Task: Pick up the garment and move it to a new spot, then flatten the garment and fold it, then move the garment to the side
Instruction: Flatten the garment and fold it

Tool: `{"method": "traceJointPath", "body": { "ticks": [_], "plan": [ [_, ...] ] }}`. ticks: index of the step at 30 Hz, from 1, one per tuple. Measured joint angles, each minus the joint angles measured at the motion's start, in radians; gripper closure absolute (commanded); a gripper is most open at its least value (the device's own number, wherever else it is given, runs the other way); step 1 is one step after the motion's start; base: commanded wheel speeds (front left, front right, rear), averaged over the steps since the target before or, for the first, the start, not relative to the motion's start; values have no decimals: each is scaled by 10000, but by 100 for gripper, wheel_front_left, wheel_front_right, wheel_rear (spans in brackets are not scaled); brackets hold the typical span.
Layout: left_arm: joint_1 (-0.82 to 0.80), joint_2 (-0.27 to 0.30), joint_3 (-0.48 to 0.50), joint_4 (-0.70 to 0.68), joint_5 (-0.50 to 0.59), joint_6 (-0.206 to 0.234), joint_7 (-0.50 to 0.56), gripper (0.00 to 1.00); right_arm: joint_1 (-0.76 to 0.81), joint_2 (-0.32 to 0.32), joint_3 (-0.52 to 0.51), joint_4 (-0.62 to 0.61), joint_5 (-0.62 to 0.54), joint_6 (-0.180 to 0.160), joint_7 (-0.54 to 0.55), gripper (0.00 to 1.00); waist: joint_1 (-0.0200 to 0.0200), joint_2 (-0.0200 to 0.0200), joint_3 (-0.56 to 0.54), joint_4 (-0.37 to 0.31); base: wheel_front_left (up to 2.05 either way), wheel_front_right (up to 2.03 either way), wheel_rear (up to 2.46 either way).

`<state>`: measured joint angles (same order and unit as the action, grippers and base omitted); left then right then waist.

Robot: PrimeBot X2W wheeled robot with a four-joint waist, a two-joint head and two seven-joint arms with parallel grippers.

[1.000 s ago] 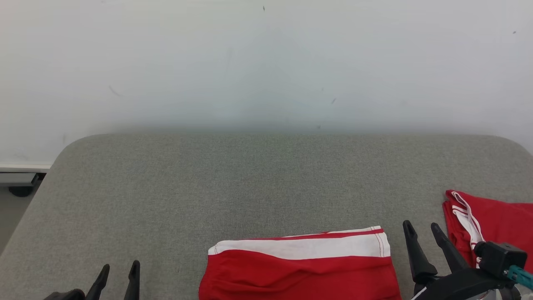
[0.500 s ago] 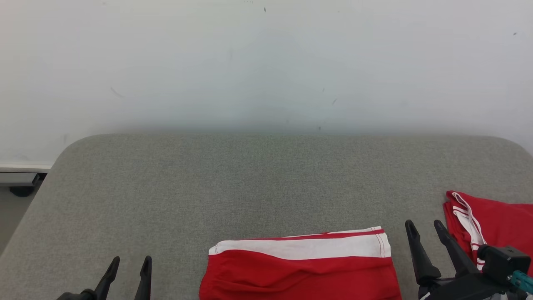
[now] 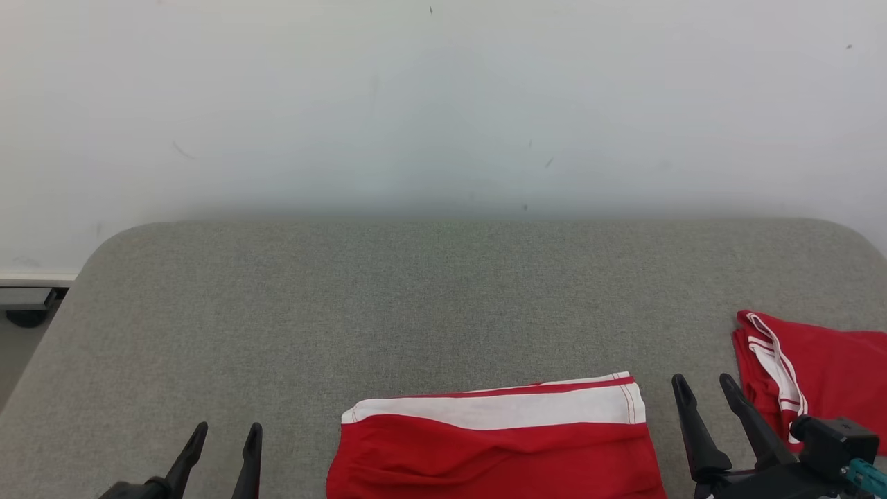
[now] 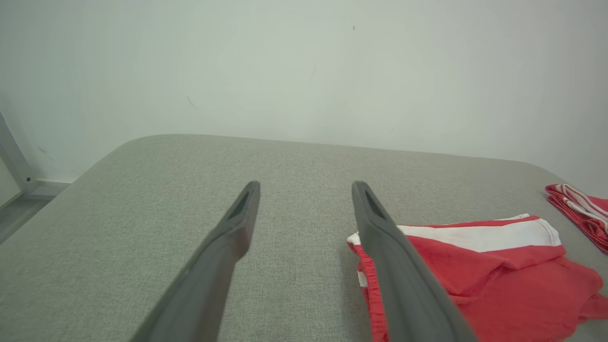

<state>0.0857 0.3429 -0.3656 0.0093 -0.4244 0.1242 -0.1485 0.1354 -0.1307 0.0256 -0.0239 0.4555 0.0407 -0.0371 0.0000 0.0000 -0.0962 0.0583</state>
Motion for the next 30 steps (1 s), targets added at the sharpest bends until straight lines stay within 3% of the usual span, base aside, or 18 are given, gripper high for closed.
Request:
{"method": "traceJointPath", "body": {
  "ticks": [8, 18, 30],
  "plan": [
    [128, -146, 54, -316, 305, 0, 305, 0, -19, 42, -13, 153, 35, 33, -38, 0, 0, 0, 38, 22, 0, 0, 0],
    [151, -297, -13, -650, 510, 0, 807, 0, -881, 209, -420, 1760, 399, -1285, 2288, 0, 0, 0, 157, 39, 0, 0, 0],
    [-7, -370, -222, -709, 548, 0, 1271, 0, -2168, 4, 176, 3739, -12, -1555, 4815, 0, 0, 0, 404, 325, 0, 0, 0]
  ]
}}
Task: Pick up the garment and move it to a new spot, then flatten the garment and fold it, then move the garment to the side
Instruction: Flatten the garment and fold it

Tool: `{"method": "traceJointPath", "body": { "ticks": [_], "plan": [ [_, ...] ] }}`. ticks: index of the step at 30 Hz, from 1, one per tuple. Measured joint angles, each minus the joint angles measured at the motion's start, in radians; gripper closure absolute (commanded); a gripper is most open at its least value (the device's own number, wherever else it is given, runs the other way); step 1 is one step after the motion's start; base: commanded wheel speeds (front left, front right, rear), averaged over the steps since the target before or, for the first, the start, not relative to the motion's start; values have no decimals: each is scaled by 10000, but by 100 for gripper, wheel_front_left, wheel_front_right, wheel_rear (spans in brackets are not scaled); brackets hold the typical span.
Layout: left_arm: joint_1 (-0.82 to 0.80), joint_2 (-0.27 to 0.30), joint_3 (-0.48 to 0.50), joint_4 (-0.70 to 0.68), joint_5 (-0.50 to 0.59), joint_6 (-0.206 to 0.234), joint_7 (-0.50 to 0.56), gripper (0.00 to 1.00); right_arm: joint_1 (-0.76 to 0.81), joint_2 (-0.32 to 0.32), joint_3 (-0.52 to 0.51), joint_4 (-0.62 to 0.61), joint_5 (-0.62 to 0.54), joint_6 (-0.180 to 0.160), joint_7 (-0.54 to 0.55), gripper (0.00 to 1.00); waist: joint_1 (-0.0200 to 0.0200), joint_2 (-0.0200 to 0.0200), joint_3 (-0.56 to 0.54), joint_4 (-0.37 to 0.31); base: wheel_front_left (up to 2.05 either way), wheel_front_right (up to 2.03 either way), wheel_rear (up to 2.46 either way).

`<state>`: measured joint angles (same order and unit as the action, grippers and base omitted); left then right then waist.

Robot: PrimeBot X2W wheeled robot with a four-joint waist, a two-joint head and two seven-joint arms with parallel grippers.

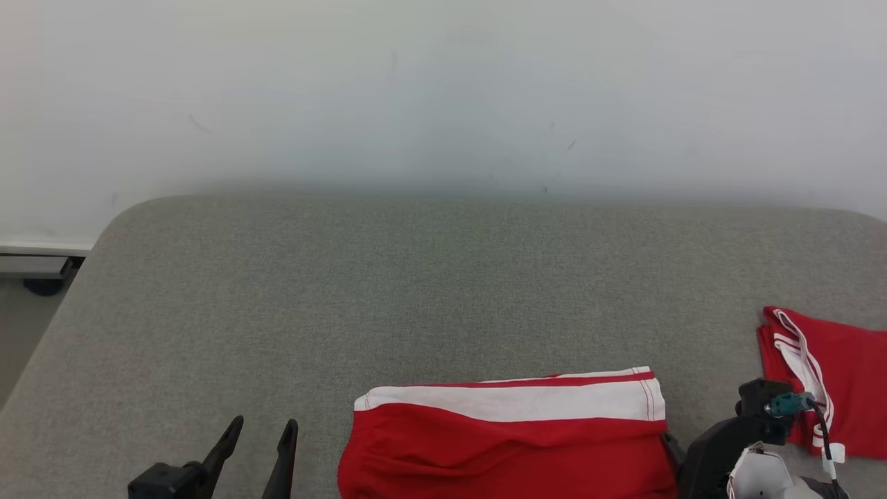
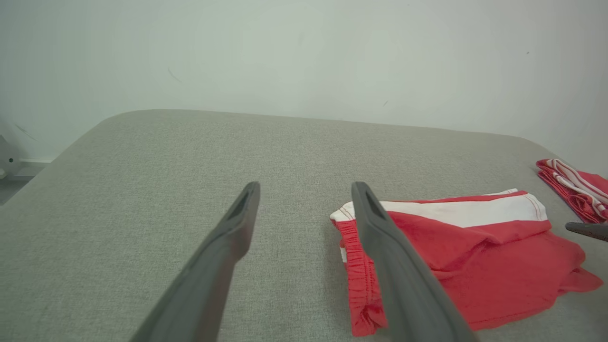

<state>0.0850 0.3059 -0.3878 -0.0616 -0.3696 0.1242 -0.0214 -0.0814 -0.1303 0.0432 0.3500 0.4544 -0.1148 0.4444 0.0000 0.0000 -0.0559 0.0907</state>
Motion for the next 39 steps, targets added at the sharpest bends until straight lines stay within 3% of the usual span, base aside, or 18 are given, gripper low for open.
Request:
{"method": "traceJointPath", "body": {
  "ticks": [26, 29, 33, 34, 37, 39],
  "plan": [
    [-335, 86, -123, 35, -19, -194, 389, 0, -1206, 251, -387, 1835, -499, -98, 1808, 2, 0, 0, 264, 589, 0, 0, 0],
    [-334, 113, -111, 59, -23, -196, 399, 0, -1361, 309, -596, 1983, -499, -98, 1818, 19, 0, 0, 309, 670, 0, 0, 0],
    [-334, 136, -81, 102, -79, -199, 401, 0, -1543, 378, -732, 2157, -500, -98, 1822, 25, 0, 0, 335, 731, 0, 0, 0],
    [-334, 136, -81, 107, -79, -201, 401, 0, -1549, 385, -763, 2190, -500, -98, 1820, 40, 0, 0, 337, 742, 0, 0, 0],
    [-335, 136, -84, 128, -92, -205, 460, 0, -1553, 420, -826, 2253, -499, -98, 1822, 64, 0, 0, 337, 774, 0, 0, 0],
    [-335, 138, -77, 144, -94, -238, 460, 0, -1554, 464, -865, 2253, -499, -98, 1820, 88, 0, 0, 329, 786, 0, 0, 0]
  ]
}}
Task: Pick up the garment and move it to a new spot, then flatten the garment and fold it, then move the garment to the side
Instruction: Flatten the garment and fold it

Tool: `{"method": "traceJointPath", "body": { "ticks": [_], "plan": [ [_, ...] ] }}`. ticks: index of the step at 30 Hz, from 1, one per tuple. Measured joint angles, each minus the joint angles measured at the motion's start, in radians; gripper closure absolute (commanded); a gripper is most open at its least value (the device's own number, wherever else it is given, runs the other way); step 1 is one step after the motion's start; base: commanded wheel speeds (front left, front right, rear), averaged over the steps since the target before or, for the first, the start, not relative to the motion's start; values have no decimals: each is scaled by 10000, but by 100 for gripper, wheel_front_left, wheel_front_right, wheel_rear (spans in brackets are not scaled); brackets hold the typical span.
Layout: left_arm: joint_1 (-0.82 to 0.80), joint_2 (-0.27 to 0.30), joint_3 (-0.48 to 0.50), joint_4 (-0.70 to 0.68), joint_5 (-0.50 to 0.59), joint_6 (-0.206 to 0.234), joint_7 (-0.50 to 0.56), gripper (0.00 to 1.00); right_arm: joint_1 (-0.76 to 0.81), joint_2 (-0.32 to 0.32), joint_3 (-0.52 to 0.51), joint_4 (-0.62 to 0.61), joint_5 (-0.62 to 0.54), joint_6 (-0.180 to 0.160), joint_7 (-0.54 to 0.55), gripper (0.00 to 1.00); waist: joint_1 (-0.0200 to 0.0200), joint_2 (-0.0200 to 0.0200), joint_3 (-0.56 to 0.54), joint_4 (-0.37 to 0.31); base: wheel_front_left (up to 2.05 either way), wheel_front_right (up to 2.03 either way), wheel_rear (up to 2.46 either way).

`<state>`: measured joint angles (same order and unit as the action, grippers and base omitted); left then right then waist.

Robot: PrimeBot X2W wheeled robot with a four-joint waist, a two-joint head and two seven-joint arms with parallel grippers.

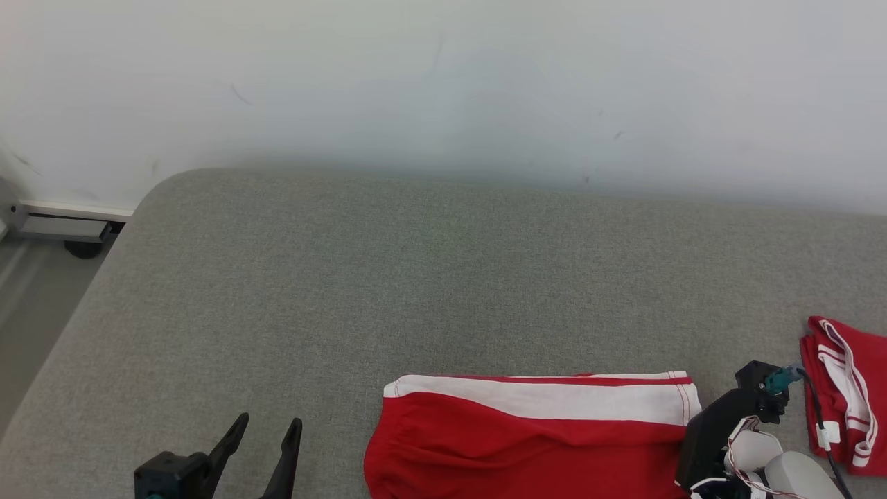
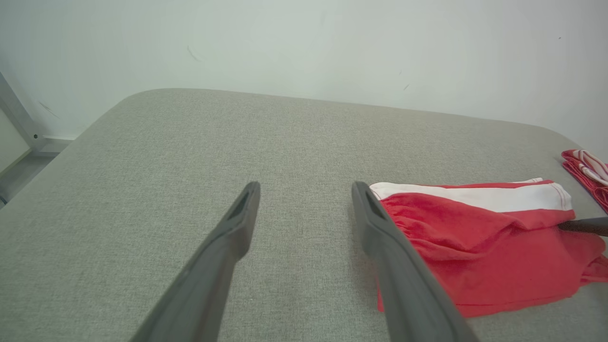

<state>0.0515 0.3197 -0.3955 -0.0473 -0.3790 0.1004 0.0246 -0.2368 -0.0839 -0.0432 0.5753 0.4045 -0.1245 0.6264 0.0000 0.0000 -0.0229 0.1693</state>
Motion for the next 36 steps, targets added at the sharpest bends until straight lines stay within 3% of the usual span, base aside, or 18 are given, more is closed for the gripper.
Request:
{"method": "traceJointPath", "body": {
  "ticks": [1, 8, 19, 25, 31, 36],
  "plan": [
    [0, 2, 2, 10, -6, -35, 0, 0, -1, 21, -40, -4, 0, 0, -2, 100, 0, 0, -5, 3, 0, 0, 0],
    [0, 8, 13, 82, -86, -36, -2, 0, 11, -92, -374, -380, 2, 0, -134, 100, 0, 0, -58, -52, 0, 0, 0],
    [23, -21, 8, 178, -102, -38, -81, 0, 848, -1363, -1691, -1768, -186, 0, -535, 100, 0, 0, -190, -269, 0, 0, 0],
    [60, -58, -29, 184, -117, -36, -90, 0, 1114, -1685, -2395, -2506, -648, 0, -635, 100, 0, 0, -237, -384, 0, 0, 0],
    [80, -102, -84, 184, -121, -38, -138, 0, 1139, -1618, -1994, -3557, -853, -2, -525, 100, 0, 0, -261, -542, 0, 0, 0],
    [57, -136, -130, 230, -128, -56, -136, 0, 1206, -915, -851, -4293, -968, 96, -173, 100, -1, 0, -267, -576, 0, 0, 0]
  ]
}}
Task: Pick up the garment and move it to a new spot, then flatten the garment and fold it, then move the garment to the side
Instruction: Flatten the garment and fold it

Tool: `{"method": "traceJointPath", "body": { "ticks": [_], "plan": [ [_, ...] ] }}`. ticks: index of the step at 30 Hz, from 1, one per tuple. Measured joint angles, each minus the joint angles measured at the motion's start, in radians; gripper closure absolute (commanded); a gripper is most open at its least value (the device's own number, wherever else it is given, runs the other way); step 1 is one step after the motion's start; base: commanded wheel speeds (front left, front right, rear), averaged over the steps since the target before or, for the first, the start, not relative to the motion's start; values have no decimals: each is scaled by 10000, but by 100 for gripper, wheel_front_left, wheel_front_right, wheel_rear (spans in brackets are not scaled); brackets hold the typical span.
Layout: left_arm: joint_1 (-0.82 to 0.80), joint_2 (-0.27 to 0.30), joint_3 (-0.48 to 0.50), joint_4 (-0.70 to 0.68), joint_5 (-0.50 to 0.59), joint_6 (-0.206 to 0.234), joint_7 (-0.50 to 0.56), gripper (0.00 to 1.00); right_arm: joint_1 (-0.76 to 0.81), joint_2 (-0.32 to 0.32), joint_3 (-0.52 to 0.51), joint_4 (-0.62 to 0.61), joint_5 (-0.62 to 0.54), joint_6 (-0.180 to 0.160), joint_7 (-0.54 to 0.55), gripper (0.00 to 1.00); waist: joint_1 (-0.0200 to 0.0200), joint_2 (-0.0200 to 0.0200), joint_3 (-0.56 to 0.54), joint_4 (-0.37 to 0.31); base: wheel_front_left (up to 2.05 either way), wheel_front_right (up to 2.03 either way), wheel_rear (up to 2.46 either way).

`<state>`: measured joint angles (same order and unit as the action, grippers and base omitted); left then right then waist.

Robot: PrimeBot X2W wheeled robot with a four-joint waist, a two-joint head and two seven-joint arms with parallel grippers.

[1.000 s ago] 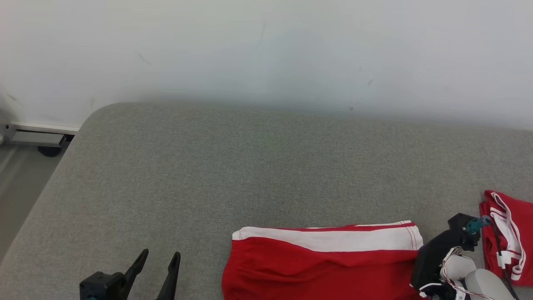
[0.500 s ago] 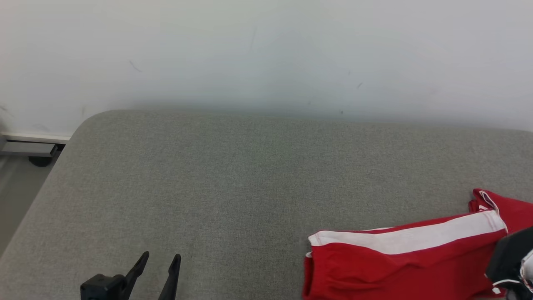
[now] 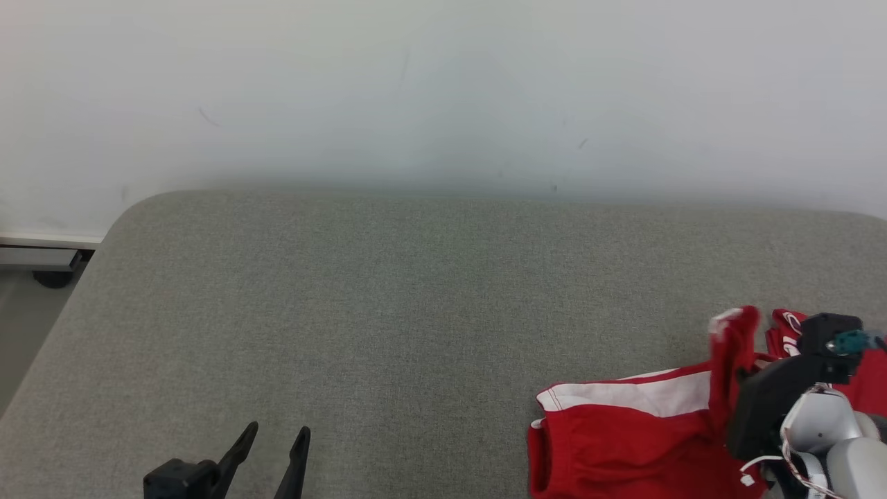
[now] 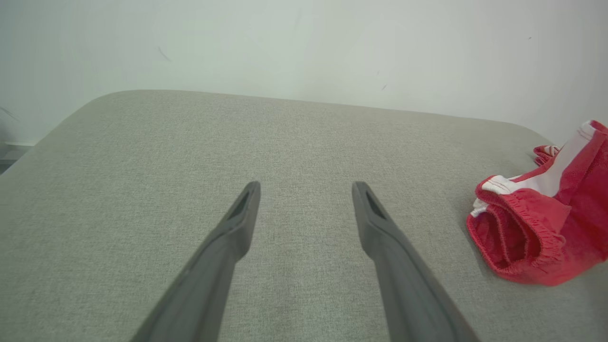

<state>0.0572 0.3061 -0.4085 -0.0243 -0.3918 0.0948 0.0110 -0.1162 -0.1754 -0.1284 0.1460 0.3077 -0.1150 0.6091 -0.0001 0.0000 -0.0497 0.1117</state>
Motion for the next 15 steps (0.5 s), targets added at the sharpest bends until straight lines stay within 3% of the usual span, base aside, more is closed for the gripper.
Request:
{"method": "traceJointPath", "body": {
  "ticks": [15],
  "plan": [
    [-48, -21, -111, 82, -2, -159, 29, 0, -198, 924, 2497, -416, -339, 807, 1256, 100, 0, 0, 18, 213, 0, 0, 0]
  ]
}}
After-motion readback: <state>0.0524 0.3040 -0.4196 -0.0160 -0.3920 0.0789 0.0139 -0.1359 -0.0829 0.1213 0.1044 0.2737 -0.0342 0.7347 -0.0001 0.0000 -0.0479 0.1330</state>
